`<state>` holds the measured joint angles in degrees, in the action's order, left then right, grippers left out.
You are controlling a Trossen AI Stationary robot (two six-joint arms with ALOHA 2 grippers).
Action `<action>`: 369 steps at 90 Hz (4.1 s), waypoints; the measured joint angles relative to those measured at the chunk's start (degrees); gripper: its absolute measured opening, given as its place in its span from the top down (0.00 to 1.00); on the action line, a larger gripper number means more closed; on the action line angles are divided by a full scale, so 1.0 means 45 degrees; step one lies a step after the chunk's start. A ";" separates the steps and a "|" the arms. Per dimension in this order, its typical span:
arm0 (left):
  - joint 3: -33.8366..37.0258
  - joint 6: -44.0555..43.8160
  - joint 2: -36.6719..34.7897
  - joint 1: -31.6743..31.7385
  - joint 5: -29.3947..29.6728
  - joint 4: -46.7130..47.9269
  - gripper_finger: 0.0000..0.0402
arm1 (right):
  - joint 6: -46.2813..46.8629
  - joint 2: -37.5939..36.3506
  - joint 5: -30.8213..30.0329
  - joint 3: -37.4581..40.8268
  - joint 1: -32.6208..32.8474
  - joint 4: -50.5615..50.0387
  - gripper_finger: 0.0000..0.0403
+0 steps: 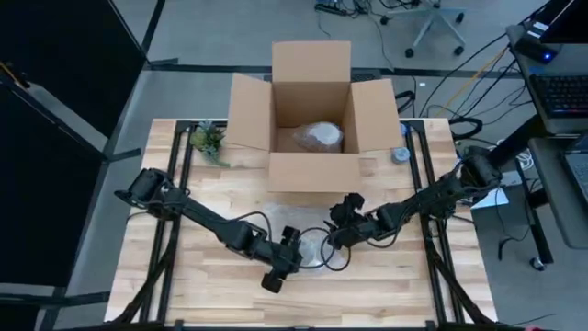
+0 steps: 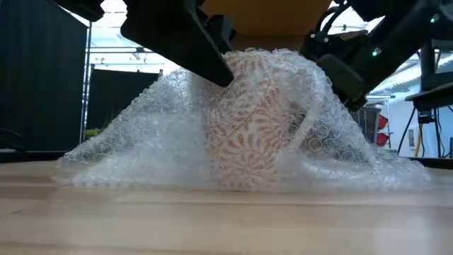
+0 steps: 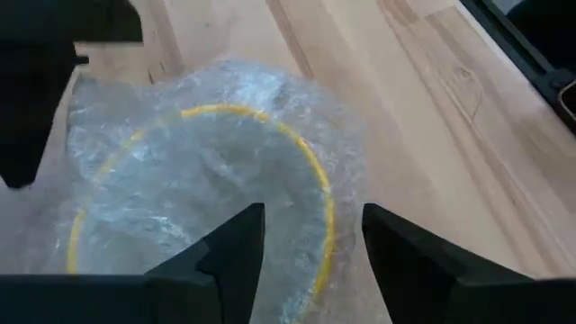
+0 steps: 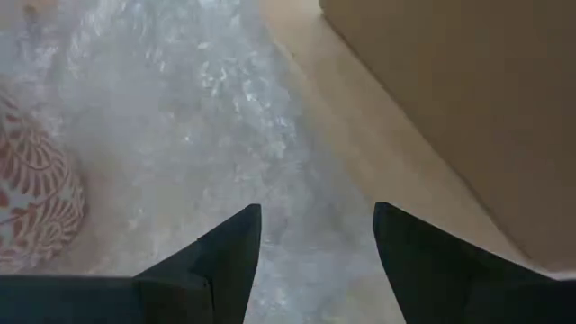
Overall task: Wrap mug
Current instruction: Wrap the orange mug with bubble wrap
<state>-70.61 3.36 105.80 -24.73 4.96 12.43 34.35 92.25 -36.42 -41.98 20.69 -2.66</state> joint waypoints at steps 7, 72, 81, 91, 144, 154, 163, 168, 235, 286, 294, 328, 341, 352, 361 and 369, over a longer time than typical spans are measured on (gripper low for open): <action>0.0000 -0.0012 0.0000 -0.0028 -0.0086 0.0013 0.56 | -0.0250 0.0603 0.0135 -0.0005 -0.0002 0.0710 0.50; 0.0000 -0.0010 0.0000 0.0000 -0.0105 0.0022 0.56 | -0.1098 0.2351 0.0515 -0.0010 -0.0459 0.2596 0.50; -0.0020 0.0021 0.0000 0.0000 -0.0105 0.0314 0.56 | -0.1001 0.2351 0.0515 -0.0010 -0.0515 0.2604 0.50; -0.0024 0.0022 0.0000 0.0000 -0.0105 0.0607 0.56 | -0.0923 0.2351 0.0528 -0.0010 -0.0515 0.2599 0.50; -0.0019 0.0038 0.0000 0.0000 -0.0086 0.0457 0.59 | -0.1350 0.2356 0.1117 0.0005 -0.0520 0.3309 0.50; -0.0019 0.0023 0.0000 0.0005 -0.0012 0.0471 0.70 | -0.1371 0.2356 0.1338 0.0005 -0.0520 0.3538 0.50; -0.0019 -0.0205 0.0000 0.0000 -0.0013 0.0466 0.86 | -0.1587 0.2347 0.1721 0.0000 -0.0515 0.3609 0.50; -0.0019 -0.0365 -0.0003 -0.0015 -0.0015 0.0503 0.94 | -0.1600 0.2295 0.1864 0.0000 -0.0515 0.3607 0.50; -0.0646 0.0691 0.0024 -0.0583 -0.1130 0.0963 0.98 | -0.4095 0.1618 0.4862 -0.0021 -0.1035 0.7360 0.50; -0.0686 -0.0341 0.0019 -0.1001 -0.1267 0.1189 0.98 | -0.4122 0.1049 0.5238 0.0010 -0.1859 0.2178 0.50; -0.0690 -0.0331 0.0000 -0.0969 -0.1345 0.1321 0.98 | -0.4213 0.0069 0.4058 -0.0019 -0.1870 0.0743 0.50; -0.0699 -0.0296 -0.0010 -0.0851 -0.1426 0.1407 0.98 | -0.2825 -0.0930 0.2352 0.0021 -0.1949 -0.2047 0.50; -0.0699 -0.0297 -0.0010 -0.0845 -0.1421 0.1389 0.98 | -0.1965 0.0006 0.2515 0.0146 -0.2035 -0.1734 0.50; -0.0699 -0.0292 -0.0010 -0.0845 -0.1419 0.1372 0.98 | -0.1881 0.0789 0.4112 0.0146 -0.1894 -0.0568 0.50; -0.0699 -0.0237 -0.0010 -0.0845 -0.1412 0.1375 0.98 | -0.1984 0.1242 0.5881 0.0146 -0.1649 0.1282 0.50; -0.0699 -0.0214 -0.0010 -0.0850 -0.1397 0.1369 0.98 | -0.2189 0.1342 0.7523 0.0146 -0.1449 0.3027 0.50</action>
<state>-73.76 2.39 105.75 -28.56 -1.32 18.59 24.50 98.28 -2.57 -41.32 14.17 10.96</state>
